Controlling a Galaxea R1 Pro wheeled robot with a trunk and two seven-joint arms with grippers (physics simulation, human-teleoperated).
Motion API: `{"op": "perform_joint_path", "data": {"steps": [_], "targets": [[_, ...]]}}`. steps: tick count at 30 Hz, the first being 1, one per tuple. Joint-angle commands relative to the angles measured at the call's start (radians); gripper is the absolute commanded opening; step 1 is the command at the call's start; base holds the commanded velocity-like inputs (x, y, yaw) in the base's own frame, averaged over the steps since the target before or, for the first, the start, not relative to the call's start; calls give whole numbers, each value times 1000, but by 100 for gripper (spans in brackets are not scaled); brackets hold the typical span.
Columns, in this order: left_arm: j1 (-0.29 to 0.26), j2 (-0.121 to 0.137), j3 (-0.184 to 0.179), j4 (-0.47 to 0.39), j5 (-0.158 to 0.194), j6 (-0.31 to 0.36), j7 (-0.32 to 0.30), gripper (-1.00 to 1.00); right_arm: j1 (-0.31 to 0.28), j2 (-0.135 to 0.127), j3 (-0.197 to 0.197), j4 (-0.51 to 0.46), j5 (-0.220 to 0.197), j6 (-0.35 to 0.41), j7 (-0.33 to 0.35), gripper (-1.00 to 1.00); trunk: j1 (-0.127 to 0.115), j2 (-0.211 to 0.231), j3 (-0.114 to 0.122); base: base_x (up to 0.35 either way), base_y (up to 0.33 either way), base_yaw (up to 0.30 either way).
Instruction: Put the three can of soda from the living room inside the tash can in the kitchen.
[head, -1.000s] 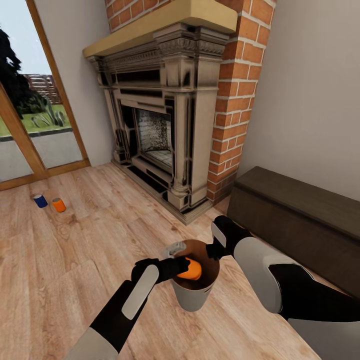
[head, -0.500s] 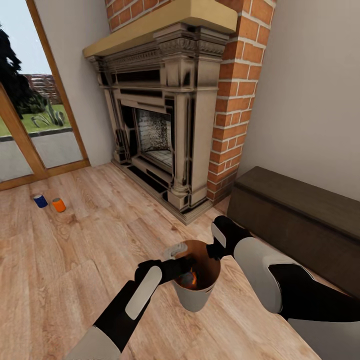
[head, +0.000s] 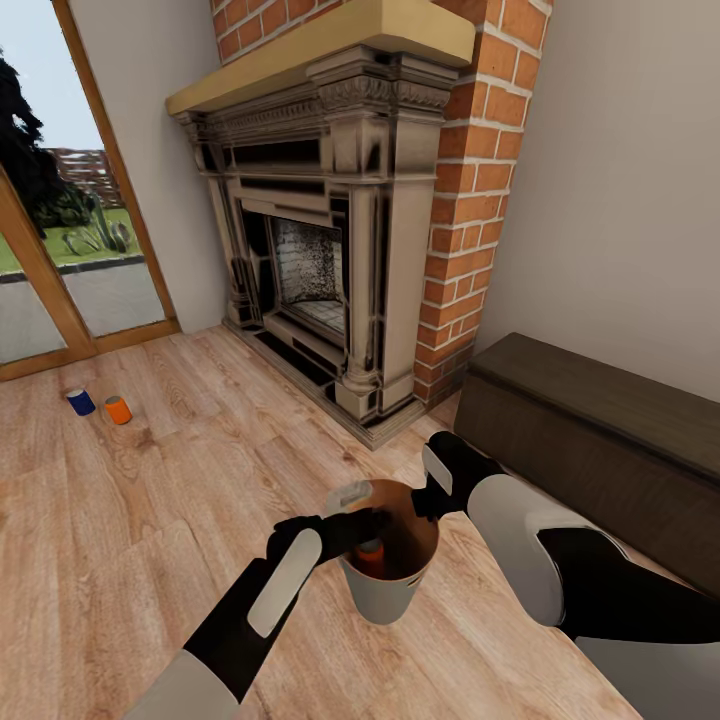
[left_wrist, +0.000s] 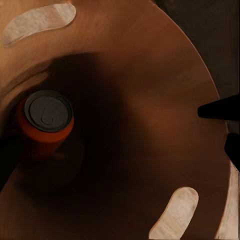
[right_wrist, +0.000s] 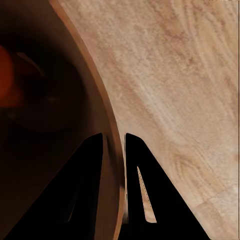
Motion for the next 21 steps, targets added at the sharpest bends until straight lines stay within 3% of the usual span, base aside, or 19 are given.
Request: {"op": "perform_joint_path", "data": {"steps": [1,8,13,17,20,21], "targets": [[0,1,0,-10,0,2,0,100,0,0,-5,0,-12,0,2,-100,0,0,0,0,0,0],[2,7,4,-122,7,26,1,100,0,0,-5,1,-11,0,1,-100,0,0,0,0,0,0],[3,13,14,-246,9,141,3,100,0,0,-6,2,-8,0,-1,-100,0,0,0,0,0,0],[3,47,36,-295,9,213,4,100,1,0,-7,2,-5,0,-2,-100,0,0,0,0,0,0],[3,93,61,-305,9,232,4,100,1,0,-8,2,-3,0,-3,-100,0,0,0,0,0,0],[4,120,74,-308,10,237,4,100,1,0,-9,2,-3,0,-3,-100,0,0,0,0,0,0]]}}
